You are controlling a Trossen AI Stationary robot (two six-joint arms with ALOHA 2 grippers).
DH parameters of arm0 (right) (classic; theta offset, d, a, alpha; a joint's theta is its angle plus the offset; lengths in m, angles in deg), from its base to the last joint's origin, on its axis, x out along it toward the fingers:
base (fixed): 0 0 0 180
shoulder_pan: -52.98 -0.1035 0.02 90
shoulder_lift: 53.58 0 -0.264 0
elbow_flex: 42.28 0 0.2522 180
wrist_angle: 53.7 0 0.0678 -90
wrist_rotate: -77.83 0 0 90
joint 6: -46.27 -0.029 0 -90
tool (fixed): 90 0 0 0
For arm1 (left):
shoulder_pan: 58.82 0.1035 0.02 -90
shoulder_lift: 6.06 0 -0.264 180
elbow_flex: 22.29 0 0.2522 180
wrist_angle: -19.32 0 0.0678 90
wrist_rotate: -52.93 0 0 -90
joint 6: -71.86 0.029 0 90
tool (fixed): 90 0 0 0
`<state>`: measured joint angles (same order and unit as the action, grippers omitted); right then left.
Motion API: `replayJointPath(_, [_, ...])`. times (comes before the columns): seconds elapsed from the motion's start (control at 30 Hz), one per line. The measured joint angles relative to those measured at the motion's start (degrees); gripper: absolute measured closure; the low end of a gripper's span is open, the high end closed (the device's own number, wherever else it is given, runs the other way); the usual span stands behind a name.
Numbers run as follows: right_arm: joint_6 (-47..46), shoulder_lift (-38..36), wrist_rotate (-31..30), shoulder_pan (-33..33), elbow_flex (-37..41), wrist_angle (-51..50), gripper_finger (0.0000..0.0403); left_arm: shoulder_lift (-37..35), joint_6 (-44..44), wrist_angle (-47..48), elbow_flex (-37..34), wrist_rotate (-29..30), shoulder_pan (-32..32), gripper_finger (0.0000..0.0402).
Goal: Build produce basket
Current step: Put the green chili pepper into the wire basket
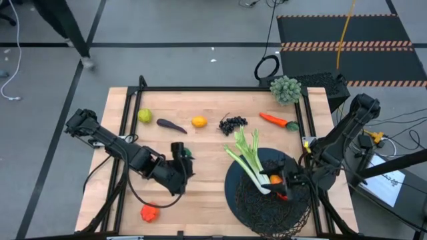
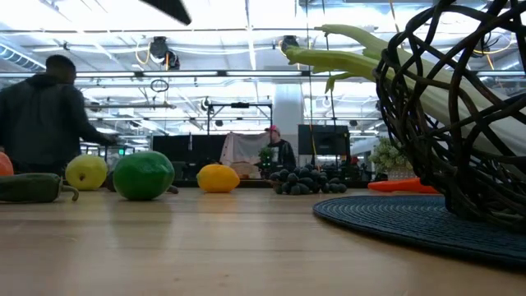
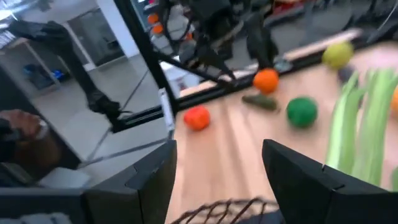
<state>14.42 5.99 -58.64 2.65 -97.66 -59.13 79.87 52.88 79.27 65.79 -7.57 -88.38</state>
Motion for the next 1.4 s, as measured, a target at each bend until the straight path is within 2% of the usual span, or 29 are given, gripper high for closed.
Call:
replayJointPath(0.13, [8.52, 0.82, -3.99, 0.21, 0.00, 2.75, 0.0173, 0.00, -4.07, 5.70, 0.00, 2.23, -1.01, 0.0137])
replayJointPath(0.23, [13.12, 0.48, -4.42, 0.83, 0.00, 4.35, 0.0173, -0.02, -6.55, 8.92, 0.00, 3.13, -2.53, 0.0138])
replayJointPath(0.43, [16.72, 0.12, -4.47, 1.22, 0.00, 4.35, 0.0173, -0.02, -15.57, 12.90, 0.00, 3.04, -8.21, 0.0138])
replayJointPath(0.67, [21.90, 0.12, -4.45, 2.44, 0.00, 4.30, 0.0173, -0.02, -30.32, 18.50, -0.02, 3.12, -15.72, 0.0135])
replayJointPath(0.83, [22.64, 0.10, -4.32, 3.94, 0.00, 4.30, 0.0173, -0.07, -37.76, 23.45, -1.10, 5.64, -18.64, 0.0135])
replayJointPath(0.97, [22.84, 0.10, -4.30, 4.43, 0.00, 4.28, 0.0173, -0.07, -38.89, 24.07, -6.02, 2.24, -18.95, 0.0135])
replayJointPath(1.13, [23.60, 0.10, -4.34, 4.88, 0.00, 4.53, 0.0173, -0.04, -42.36, 23.77, -13.41, 1.70, -17.86, 0.0135])
replayJointPath(1.23, [23.58, 0.10, -4.36, 5.45, 0.00, 5.91, 0.0173, -0.02, -43.87, 23.57, -16.77, 0.49, -15.65, 0.0135])
replayJointPath(1.4, [23.58, 0.10, -4.31, 6.47, 0.00, 6.40, 0.0173, -0.02, -41.82, 19.62, -22.20, -4.95, -10.98, 0.0135])
